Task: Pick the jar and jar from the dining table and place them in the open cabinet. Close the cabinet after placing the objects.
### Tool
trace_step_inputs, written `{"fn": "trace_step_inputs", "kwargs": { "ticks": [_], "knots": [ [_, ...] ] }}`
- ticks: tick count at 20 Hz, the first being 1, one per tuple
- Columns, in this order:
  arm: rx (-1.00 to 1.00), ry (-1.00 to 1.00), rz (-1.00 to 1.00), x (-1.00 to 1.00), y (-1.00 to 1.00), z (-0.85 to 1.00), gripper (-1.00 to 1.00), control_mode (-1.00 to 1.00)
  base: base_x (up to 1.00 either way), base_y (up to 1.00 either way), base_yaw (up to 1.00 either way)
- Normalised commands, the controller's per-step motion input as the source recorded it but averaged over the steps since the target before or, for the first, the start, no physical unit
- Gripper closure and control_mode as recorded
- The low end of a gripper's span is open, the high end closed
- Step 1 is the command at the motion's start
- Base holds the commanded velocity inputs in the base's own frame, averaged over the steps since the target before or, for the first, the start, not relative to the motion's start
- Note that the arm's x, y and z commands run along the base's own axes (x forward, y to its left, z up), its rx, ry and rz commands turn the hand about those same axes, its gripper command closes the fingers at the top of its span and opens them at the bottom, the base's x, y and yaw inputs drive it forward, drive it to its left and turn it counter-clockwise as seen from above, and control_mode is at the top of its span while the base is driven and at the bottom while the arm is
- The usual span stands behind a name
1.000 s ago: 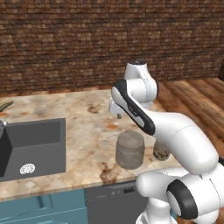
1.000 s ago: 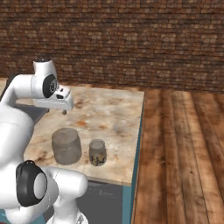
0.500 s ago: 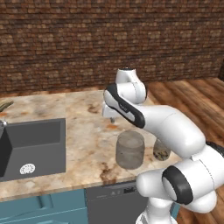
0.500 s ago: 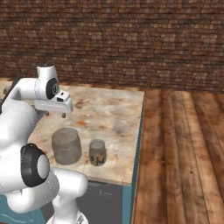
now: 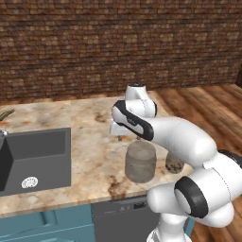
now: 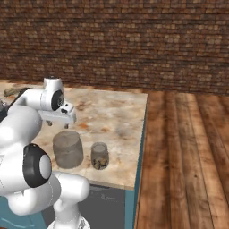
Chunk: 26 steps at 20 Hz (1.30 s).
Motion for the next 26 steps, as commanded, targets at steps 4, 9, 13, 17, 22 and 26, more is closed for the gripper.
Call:
{"fn": "trace_step_inputs", "kwargs": {
  "ticks": [4,9,13,17,22,26],
  "knots": [
    [0.09,0.0,0.0,-0.04,0.0,-0.54,-1.0,-1.0,0.0,0.0,0.0],
    [0.13,-0.01,-0.01,-0.05,0.0,-0.58,-1.0,-1.0,0.0,0.0,0.0],
    [0.13,0.0,-0.01,-0.07,0.0,-0.61,-1.0,-1.0,0.0,0.0,0.0],
    [0.11,0.0,0.0,-0.03,0.0,-0.59,1.0,-1.0,0.0,0.0,0.0],
    [0.05,0.01,0.0,0.0,0.0,-0.32,1.0,-1.0,0.0,0.0,0.0],
    [0.0,0.04,0.0,0.0,0.0,-0.01,1.0,-1.0,0.0,0.0,0.0]
  ]
}}
